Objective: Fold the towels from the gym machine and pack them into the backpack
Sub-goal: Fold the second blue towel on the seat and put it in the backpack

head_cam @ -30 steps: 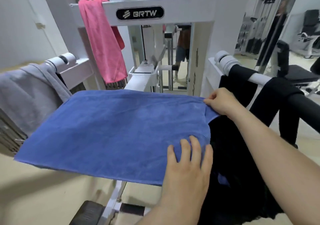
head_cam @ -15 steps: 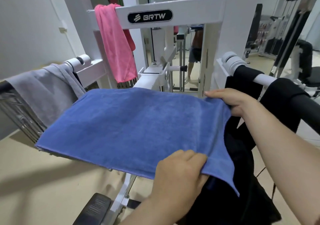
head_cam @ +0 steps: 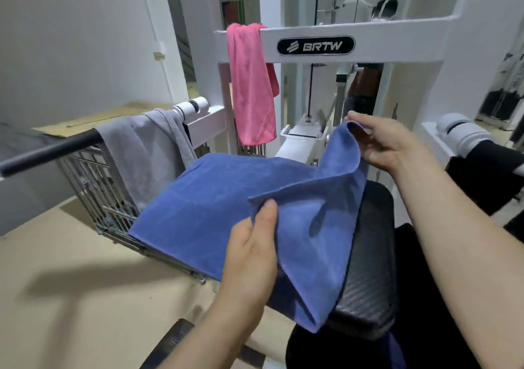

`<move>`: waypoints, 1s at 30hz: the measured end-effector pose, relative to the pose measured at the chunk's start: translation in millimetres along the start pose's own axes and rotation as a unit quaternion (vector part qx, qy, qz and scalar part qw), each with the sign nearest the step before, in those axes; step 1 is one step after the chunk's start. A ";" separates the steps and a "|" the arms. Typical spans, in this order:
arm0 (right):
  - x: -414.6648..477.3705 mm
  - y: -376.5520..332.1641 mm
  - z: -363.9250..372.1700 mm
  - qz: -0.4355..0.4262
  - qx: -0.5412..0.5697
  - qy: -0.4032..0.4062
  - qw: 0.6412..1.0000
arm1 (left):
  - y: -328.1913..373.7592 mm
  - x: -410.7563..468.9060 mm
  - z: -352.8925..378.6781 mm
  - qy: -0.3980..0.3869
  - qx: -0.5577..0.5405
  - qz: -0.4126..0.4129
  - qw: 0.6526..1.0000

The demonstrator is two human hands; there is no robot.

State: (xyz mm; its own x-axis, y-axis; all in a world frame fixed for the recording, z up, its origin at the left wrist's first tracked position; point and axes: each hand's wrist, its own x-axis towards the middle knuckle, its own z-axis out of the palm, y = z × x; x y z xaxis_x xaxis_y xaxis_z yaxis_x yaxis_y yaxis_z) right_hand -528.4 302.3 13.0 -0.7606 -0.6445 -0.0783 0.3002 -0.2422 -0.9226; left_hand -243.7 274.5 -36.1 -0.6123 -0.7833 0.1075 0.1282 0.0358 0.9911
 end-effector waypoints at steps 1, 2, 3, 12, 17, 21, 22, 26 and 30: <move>5.2 1.5 22.5 -0.008 -0.009 0.000 1.000 | 2.1 9.3 -16.1 0.030 -0.005 0.005 1.000; 11.1 4.2 45.1 -0.012 -0.029 -0.002 1.000 | 3.4 19.5 -34.0 0.061 -0.006 0.007 0.998; 17.1 8.3 68.1 -0.014 -0.054 -0.005 0.998 | 3.9 29.6 -53.0 0.094 -0.010 0.003 0.995; 51.3 82.3 195.5 -0.049 -0.320 -0.079 0.943 | -36.4 111.7 -197.6 0.276 0.343 -0.008 0.898; 56.8 86.7 144.5 -0.111 -0.692 -0.032 0.712 | -41.0 83.5 -155.1 0.005 0.424 0.221 0.878; 46.7 73.1 99.9 -0.032 -0.808 -0.002 0.588 | -37.7 48.2 -105.3 -0.284 0.486 0.283 0.777; 44.2 70.8 93.5 -0.028 -0.808 0.002 0.589 | -41.4 45.0 -101.7 -0.293 0.517 0.292 0.750; 38.3 71.6 79.9 -0.102 -0.718 0.051 0.687 | -49.7 43.3 -105.1 -0.261 0.509 0.310 0.759; 32.0 75.2 68.9 -0.154 -0.653 0.086 0.737 | -48.2 35.0 -103.5 -0.223 0.473 0.318 0.791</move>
State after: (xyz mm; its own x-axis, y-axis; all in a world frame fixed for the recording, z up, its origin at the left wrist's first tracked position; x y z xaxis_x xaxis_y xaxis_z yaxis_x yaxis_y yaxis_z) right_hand -490.6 213.5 -32.9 -0.7720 -0.5764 0.2679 -0.6264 0.6184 -0.4745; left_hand -190.6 181.0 -88.2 -0.8998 -0.1301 0.4165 0.0102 0.9480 0.3182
